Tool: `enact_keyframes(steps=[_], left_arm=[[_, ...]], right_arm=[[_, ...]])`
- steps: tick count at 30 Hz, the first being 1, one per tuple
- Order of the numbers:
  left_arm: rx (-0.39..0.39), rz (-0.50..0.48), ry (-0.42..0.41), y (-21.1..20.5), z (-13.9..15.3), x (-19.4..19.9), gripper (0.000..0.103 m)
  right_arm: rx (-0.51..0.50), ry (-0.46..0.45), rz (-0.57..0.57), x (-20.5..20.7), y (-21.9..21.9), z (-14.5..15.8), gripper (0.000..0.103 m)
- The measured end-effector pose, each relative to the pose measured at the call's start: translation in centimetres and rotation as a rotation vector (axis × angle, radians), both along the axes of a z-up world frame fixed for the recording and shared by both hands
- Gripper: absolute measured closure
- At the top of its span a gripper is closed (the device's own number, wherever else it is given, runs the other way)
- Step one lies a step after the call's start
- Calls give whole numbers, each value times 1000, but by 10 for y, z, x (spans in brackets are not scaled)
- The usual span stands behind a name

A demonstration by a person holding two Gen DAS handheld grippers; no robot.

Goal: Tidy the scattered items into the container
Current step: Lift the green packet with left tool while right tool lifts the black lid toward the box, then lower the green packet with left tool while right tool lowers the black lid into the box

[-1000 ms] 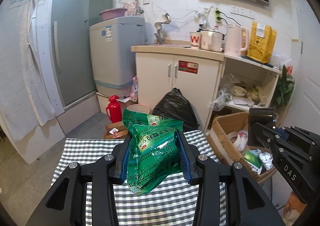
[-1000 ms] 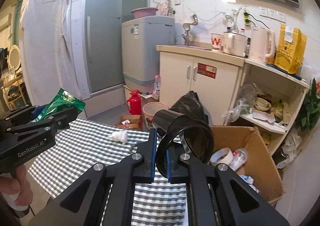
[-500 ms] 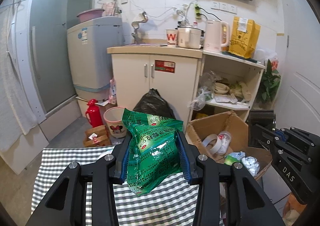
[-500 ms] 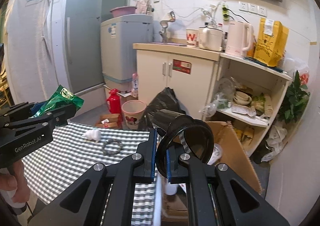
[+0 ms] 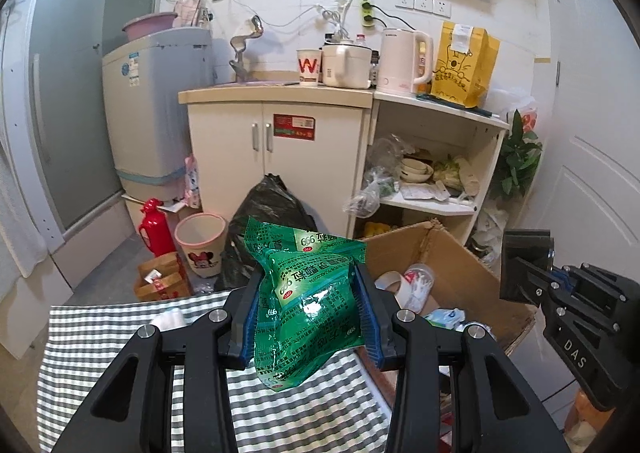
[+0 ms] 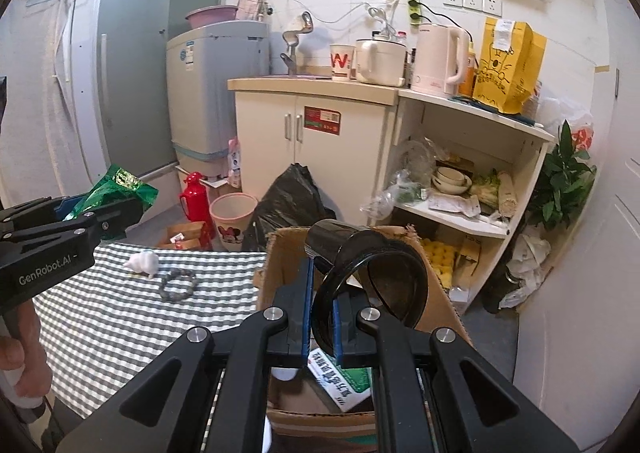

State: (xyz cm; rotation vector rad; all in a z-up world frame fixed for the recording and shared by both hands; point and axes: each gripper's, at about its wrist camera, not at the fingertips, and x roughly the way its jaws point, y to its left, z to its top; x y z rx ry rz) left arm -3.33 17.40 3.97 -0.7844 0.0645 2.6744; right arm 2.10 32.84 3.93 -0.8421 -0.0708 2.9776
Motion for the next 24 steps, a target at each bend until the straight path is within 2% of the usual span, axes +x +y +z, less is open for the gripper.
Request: enact_keyframes(steps=[10,24], left_arm=[[-1,-46,-27,31,-12,-18,61],[-26,-145,-92,92,-43,-42,61]], right_arm=[[-5,-28,-44,-8,27,-12,96],[-39,-105,-84,-30,69,-47,96]])
